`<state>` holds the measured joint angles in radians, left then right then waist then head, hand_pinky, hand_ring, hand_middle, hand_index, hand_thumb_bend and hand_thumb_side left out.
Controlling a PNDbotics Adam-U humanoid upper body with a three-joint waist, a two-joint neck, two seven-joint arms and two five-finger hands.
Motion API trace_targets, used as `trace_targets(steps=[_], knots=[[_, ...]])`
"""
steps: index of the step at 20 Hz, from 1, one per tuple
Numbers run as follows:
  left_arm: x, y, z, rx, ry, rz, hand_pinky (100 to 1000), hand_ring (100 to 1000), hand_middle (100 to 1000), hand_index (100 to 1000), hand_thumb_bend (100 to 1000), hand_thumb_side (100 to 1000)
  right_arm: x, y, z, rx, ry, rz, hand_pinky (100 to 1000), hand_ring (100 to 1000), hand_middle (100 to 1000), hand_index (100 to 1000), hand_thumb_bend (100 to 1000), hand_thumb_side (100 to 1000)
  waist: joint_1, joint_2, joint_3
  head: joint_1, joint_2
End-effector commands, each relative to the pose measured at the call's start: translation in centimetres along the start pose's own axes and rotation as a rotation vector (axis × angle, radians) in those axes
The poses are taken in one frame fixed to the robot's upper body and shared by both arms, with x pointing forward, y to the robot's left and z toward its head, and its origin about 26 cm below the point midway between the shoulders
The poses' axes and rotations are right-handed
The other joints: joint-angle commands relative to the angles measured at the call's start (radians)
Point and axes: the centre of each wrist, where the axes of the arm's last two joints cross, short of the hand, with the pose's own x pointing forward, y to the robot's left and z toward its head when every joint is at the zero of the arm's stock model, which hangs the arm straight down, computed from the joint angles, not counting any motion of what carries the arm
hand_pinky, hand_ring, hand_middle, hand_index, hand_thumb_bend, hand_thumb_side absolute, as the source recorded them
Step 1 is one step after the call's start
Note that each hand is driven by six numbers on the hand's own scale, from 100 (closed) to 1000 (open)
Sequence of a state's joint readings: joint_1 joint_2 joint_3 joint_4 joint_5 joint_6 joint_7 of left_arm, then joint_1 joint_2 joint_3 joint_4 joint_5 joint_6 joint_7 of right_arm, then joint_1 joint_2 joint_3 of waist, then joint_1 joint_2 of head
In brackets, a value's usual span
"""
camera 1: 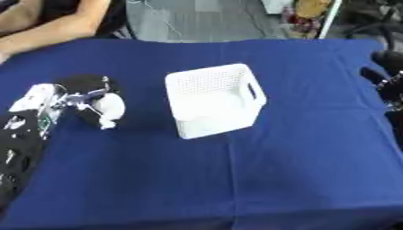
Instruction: Pick up objects on the table and place them in the box.
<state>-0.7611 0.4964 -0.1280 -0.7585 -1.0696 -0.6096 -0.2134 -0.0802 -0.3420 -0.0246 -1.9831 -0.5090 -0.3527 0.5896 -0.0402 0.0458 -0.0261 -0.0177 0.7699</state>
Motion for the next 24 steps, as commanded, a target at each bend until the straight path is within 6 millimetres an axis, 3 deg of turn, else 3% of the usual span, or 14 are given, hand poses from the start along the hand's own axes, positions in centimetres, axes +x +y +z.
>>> trace_targets(steps=[1,6,10,14,19,24], knots=[[-0.8,1.5,0.8,0.04,0.02,-0.005,100,100,343,462,100,378,0.6,-0.2,-0.3,0.008,-0.017,0.018,969,1000,889,1000,176,590,0.0,-0.011,0.001,0.0,0.0],[-0.7,3.1,1.2,0.111,0.002,0.038,100,100,342,455,100,391,0.6,-0.2,-0.3,0.007,-0.017,0.019,969,1000,889,1000,176,590,0.0,-0.011,0.002,-0.002,0.0],[-0.6,7.1,2.3,0.258,-0.031,0.118,100,100,342,442,100,435,0.6,-0.3,-0.3,0.008,-0.014,0.021,969,1000,889,1000,175,590,0.001,-0.013,0.003,-0.006,0.0],[-0.2,11.5,4.3,0.478,-0.06,0.316,100,100,331,421,100,486,0.6,-0.3,-0.2,0.006,-0.011,0.021,969,1000,889,1000,174,591,0.003,-0.015,0.006,-0.011,0.0],[1.7,15.1,6.4,0.729,-0.083,0.611,100,100,313,391,100,539,0.6,-0.3,-0.2,0.005,-0.01,0.021,968,1000,888,1000,172,591,0.004,-0.017,0.009,-0.014,0.0],[3.9,16.5,6.5,0.798,-0.112,0.703,100,100,314,391,100,543,0.6,-0.3,-0.3,0.006,-0.013,0.022,968,1000,888,1000,165,593,0.003,-0.018,0.008,-0.013,0.0]])
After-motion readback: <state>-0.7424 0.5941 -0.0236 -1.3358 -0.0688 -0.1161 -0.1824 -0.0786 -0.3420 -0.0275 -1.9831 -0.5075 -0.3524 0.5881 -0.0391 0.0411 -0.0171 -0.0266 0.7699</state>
